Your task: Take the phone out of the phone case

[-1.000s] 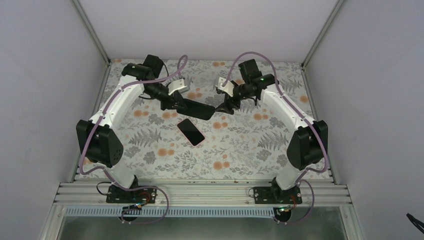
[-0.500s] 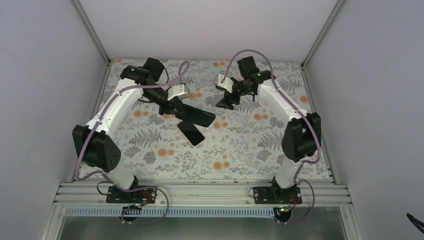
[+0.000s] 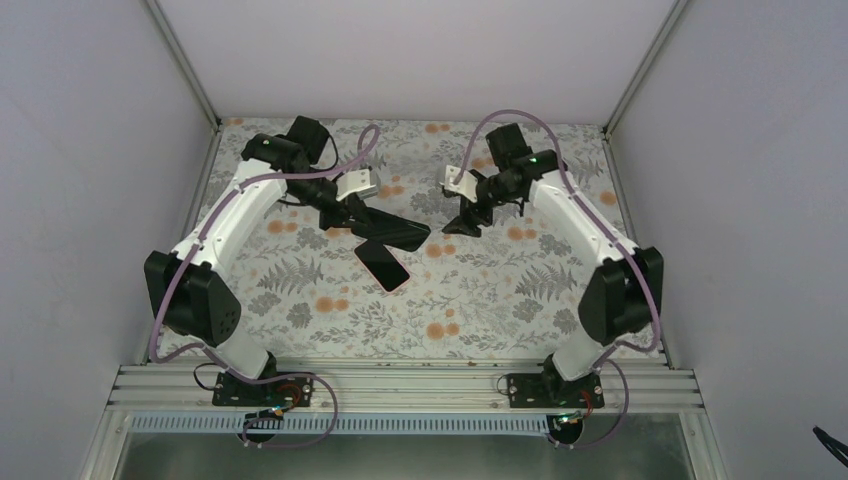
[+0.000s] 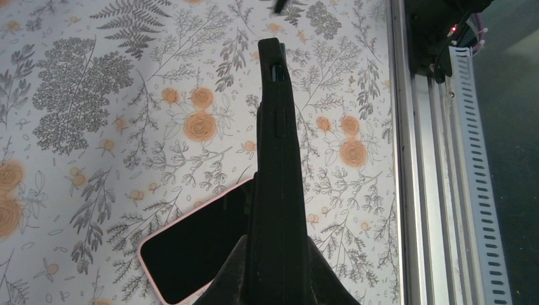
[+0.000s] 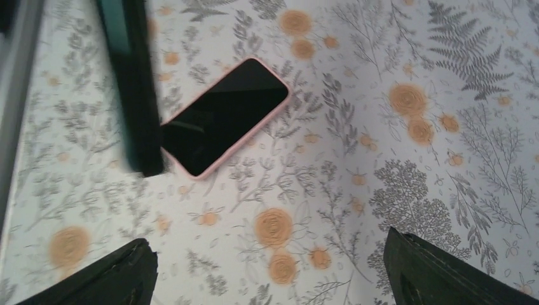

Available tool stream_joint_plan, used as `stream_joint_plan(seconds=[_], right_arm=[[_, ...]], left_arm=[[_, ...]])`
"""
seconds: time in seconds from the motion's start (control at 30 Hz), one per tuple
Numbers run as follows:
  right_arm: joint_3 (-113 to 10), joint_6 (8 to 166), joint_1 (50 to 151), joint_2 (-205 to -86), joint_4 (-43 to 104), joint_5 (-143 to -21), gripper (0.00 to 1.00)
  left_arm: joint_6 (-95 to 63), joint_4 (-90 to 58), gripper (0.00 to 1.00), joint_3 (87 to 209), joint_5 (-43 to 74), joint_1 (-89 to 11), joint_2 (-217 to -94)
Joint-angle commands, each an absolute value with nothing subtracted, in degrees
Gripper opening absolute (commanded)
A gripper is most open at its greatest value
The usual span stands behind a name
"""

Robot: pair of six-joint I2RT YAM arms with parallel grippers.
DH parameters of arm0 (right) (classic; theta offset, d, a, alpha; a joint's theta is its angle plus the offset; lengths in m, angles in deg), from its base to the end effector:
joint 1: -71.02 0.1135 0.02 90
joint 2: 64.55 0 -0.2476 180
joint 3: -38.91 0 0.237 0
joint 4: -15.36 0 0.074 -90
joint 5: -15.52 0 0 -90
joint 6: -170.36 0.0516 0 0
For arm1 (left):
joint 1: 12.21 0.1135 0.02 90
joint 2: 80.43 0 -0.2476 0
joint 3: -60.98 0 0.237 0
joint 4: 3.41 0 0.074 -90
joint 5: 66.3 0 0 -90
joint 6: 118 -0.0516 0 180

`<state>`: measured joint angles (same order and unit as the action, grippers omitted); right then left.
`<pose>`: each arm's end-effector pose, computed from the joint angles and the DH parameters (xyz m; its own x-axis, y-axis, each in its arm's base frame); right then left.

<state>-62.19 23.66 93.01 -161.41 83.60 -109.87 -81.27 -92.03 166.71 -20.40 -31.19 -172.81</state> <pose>0.3011 0.1538 0.2725 -0.0057 -0.7371 -0.6757 -0.9934 0.0815 -0.0806 0.2617 -0.1280 0.3082 -0.2256 0.6863 -0.6915 0.9727 0.1196 -0.1987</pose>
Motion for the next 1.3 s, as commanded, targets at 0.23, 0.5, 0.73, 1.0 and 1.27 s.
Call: stream_joint_plan(seconds=[0.23,0.5,0.73,1.0,1.27], right_arm=[[-58.16,23.61,93.92,-155.35,83.39,-115.43,0.88],[-58.96,27.61,94.44,-157.85,77.25,-115.49,0.85],[-60.2,27.41,94.72,-159.36,77.92,-116.13,0.84],[-59.95,28.32,94.92,-159.39,76.67,-115.02,0.83],[-59.99,28.36,94.92,-161.11,76.12,-113.21,0.82]], left_arm=[[-80.25,-88.3,0.02,166.45,-23.44,-31.21,-172.52],[-79.6,-87.74,0.02,166.61,-24.54,-31.53,-172.36],[-78.4,-85.99,0.02,166.44,-24.56,-31.79,-172.7],[-78.75,-86.46,0.02,167.03,-25.51,-32.04,-173.74],[-79.5,-87.08,0.02,166.36,-24.79,-32.17,-172.84]])
